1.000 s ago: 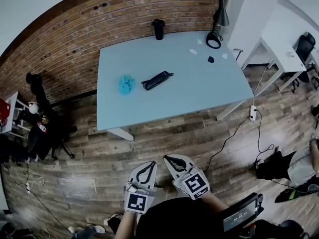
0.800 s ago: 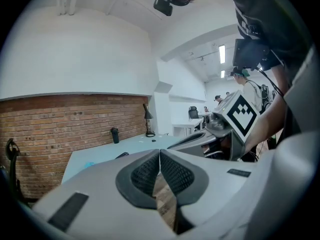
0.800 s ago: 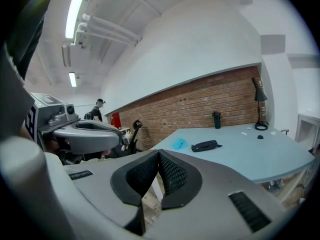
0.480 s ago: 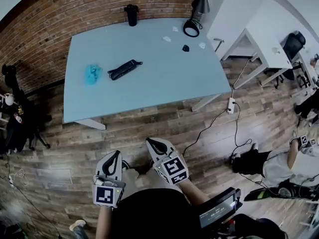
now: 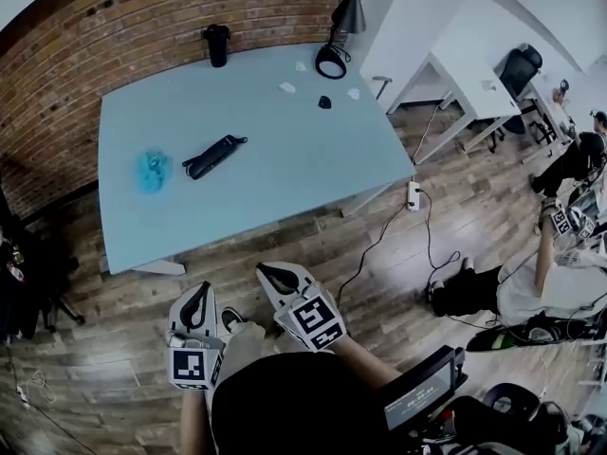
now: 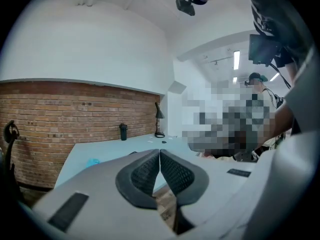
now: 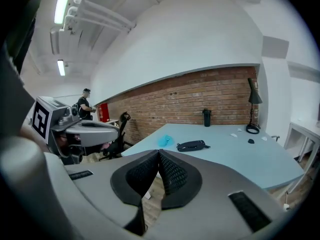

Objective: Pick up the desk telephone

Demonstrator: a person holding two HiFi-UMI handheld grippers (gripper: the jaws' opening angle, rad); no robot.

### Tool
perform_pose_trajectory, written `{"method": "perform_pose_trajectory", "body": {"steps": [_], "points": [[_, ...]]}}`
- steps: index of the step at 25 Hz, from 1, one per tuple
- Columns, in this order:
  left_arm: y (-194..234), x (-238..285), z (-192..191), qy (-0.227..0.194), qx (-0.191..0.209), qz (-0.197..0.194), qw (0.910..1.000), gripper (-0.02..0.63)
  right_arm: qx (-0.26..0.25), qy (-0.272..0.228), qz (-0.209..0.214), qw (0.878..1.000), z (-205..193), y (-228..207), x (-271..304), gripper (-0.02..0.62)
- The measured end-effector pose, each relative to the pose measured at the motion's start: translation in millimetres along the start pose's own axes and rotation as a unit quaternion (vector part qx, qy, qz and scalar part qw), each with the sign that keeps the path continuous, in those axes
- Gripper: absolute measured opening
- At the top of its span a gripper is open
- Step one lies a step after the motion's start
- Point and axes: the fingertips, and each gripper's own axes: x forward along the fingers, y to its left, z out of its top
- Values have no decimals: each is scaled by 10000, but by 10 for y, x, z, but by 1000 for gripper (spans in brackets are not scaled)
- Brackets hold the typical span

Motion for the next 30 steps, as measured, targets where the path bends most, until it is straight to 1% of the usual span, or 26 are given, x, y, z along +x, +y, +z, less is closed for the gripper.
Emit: {"method": "perform_pose_trajectory", "body": {"steps": [2, 4, 7, 10, 13, 15, 18, 20, 22, 24, 27, 30], "points": [[152, 66, 118, -29, 69, -80, 9999, 15, -75, -39, -57, 9999, 150, 13, 151, 5], [283, 88, 162, -184, 45, -137, 9997, 15, -145, -42, -42, 9999, 279, 86, 295, 5], [344, 53, 34, -242, 70, -373, 9990, 15, -240, 34, 31, 9997, 350, 241, 451, 5], [467, -26, -99, -86, 140, -501, 9986, 15, -322, 112, 116, 9994, 375, 428, 659, 5], [646, -93, -213, -76, -120, -476, 9988, 15, -343, 246, 227, 9989, 366, 596, 848, 5], [743, -143, -321, -25, -192, -538, 9984, 15, -357, 349, 302, 9983, 349, 706, 945, 5], [877, -229, -503, 250, -122, -683, 9973, 15, -398, 496, 399, 9972, 299, 868, 1052, 5], [999, -243, -529, 303, -91, -676, 9972, 15, -394, 561, 439, 9967, 264, 927, 1110, 5], [1131, -232, -546, 259, -126, -590, 9978, 15, -384, 598, 484, 9963, 243, 947, 1168, 5], [1225, -216, -602, 328, -181, -519, 9980, 15, -348, 635, 513, 9961, 231, 927, 1222, 5], [1286, -136, -650, 482, -285, -450, 9974, 15, -274, 648, 573, 9959, 248, 830, 1319, 5], [1307, 37, -636, 568, -247, -412, 9972, 15, -240, 610, 653, 9957, 292, 670, 1469, 5]]}}
